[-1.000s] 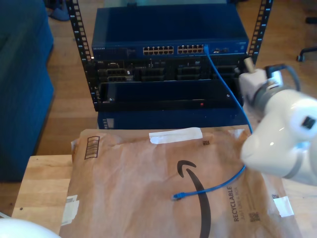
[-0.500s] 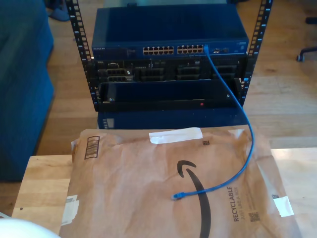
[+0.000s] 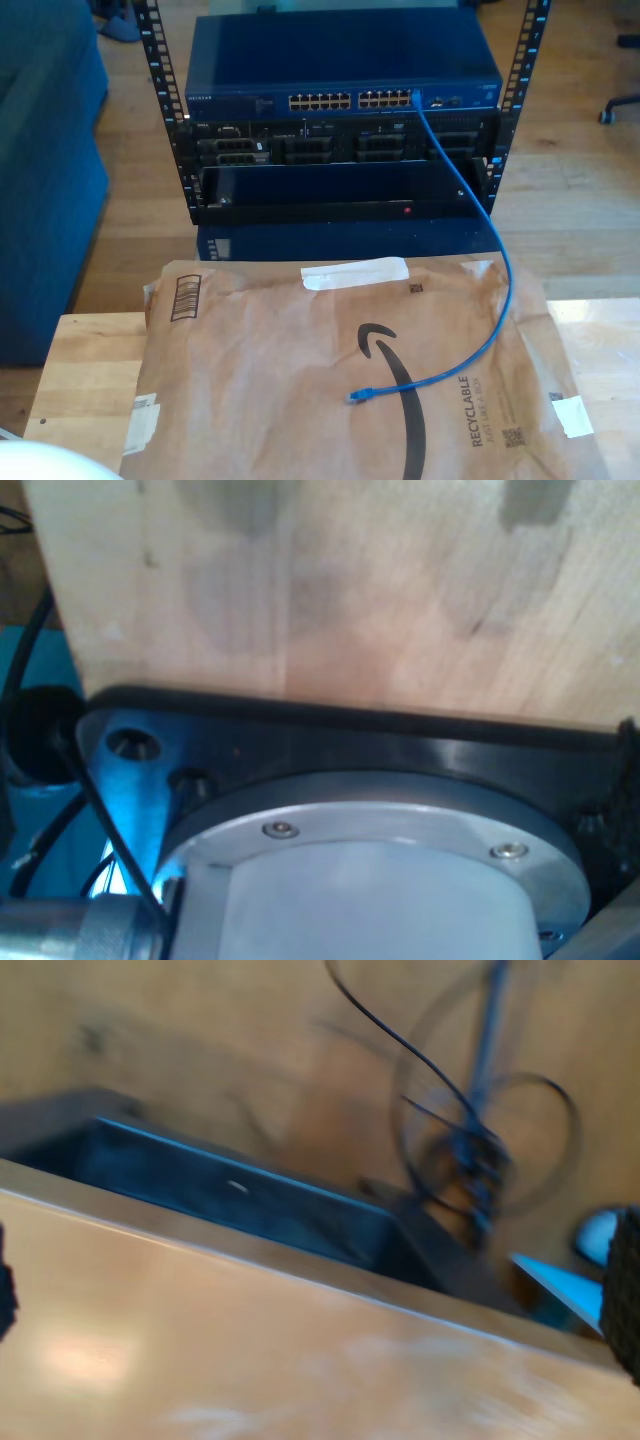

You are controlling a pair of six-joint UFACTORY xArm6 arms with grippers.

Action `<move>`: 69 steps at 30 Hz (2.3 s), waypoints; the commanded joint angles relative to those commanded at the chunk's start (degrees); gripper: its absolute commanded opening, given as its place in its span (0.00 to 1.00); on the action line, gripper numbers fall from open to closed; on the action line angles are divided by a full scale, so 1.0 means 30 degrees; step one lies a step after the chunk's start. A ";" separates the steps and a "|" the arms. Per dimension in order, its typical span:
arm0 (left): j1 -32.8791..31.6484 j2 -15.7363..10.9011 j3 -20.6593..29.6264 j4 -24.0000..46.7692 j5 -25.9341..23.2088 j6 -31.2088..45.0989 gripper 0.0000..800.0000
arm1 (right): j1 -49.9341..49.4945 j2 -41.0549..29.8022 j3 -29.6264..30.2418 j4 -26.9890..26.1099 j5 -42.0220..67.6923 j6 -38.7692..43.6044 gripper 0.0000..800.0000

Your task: Grab the cable and plug it in

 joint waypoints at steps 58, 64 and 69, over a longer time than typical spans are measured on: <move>0.0000 0.0000 0.0000 0.0000 0.0000 0.0000 1.00 | -0.9553 -0.3927 1.1370 -0.0059 -0.4044 -0.6066 1.00; 0.0000 0.0000 0.0000 0.0000 0.0000 0.0000 1.00 | -0.9553 -0.3927 1.1370 -0.0059 -0.4044 -0.6066 1.00; 0.0000 0.0000 0.0000 0.0000 0.0000 0.0000 1.00 | -0.9582 -0.3927 1.1370 -0.0059 -0.4015 -0.6066 1.00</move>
